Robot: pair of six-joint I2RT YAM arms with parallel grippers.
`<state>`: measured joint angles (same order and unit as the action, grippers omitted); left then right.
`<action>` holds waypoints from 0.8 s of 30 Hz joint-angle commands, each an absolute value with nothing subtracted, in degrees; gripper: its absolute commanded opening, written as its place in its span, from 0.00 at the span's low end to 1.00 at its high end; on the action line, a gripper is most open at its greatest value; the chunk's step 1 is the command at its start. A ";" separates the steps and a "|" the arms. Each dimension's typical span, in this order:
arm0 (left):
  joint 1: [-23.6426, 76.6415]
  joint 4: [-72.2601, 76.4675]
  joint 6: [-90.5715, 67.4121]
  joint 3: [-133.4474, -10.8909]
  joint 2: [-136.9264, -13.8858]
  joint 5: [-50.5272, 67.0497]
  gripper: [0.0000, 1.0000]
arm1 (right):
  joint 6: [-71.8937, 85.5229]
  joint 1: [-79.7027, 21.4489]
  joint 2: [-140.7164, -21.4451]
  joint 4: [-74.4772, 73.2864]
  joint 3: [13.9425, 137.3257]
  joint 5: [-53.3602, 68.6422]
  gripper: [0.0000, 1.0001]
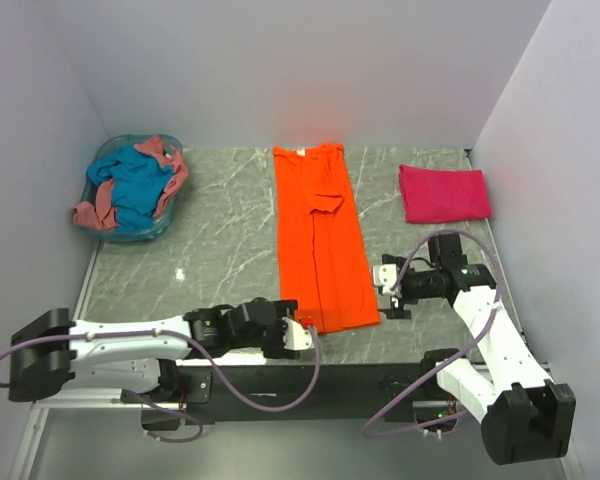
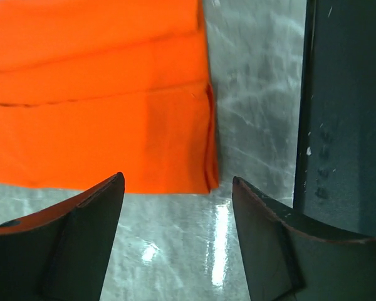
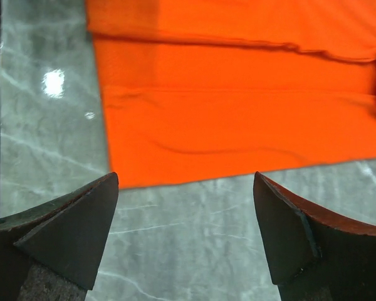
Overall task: Fold and stack the t-shirts
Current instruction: Fold the tshirt
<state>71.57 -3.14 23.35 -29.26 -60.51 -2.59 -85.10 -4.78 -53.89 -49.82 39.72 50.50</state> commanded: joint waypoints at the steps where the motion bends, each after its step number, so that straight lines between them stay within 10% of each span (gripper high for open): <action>1: 72.25 1.75 26.01 -29.18 -65.54 -4.83 0.73 | -89.92 -5.36 -51.07 -49.84 37.10 49.23 0.93; 15: 72.25 5.54 28.30 -31.47 -80.06 -2.72 0.61 | -93.60 -6.68 -54.75 -47.29 35.33 48.52 0.89; 24: 71.89 7.64 30.14 -29.36 -83.06 -7.46 0.24 | -95.36 -12.20 -53.62 -42.37 30.77 42.98 0.87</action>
<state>71.94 8.23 28.93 -30.65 -82.35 -5.26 -93.36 -9.72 -54.76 -45.10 31.77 45.21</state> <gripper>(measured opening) 0.258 0.876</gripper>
